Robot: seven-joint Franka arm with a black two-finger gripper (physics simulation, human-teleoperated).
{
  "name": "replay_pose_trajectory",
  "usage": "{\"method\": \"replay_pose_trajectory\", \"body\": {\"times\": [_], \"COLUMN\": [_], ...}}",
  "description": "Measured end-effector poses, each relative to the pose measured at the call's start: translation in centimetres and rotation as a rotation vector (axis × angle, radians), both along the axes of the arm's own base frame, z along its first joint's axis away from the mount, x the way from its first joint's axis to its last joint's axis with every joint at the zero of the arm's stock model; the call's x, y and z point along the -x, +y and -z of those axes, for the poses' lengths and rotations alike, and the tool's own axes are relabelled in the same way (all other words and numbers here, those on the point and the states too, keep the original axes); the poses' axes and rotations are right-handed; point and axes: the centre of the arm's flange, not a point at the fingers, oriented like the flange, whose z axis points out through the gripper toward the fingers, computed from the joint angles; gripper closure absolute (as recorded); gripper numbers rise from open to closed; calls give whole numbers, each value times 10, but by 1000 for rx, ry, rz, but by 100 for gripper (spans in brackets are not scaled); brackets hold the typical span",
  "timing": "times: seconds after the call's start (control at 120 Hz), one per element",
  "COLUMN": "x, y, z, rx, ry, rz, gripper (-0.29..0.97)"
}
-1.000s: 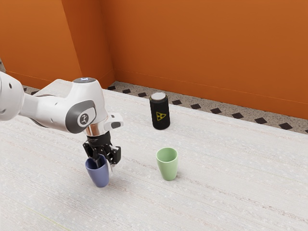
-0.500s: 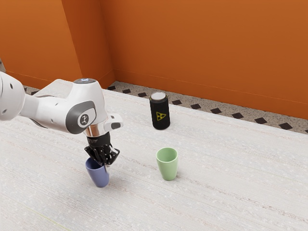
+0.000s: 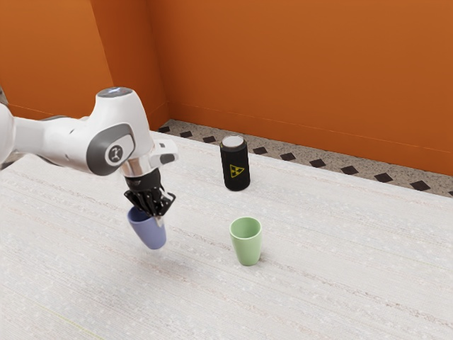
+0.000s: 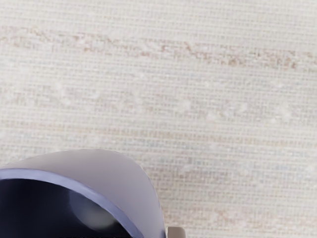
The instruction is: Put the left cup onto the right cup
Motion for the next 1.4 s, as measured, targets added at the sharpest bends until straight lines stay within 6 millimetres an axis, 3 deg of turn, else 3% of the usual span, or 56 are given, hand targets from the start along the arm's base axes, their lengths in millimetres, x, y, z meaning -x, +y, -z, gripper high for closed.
{"method": "replay_pose_trajectory", "body": {"times": [0.217, 0.542, 0.825, 0.983, 1.4], "x": [-11, -1, 4, 2, -31], "y": [-9, -49, -84, -115, -156], "z": [-45, -90, -96, -101, -97], "rx": [2, -9, -13, -23, -24], "ry": [-27, -28, -5, -14, -23], "rz": [19, 107, 177, 237, 298], "gripper": [78, 78, 78, 78, 78]}}
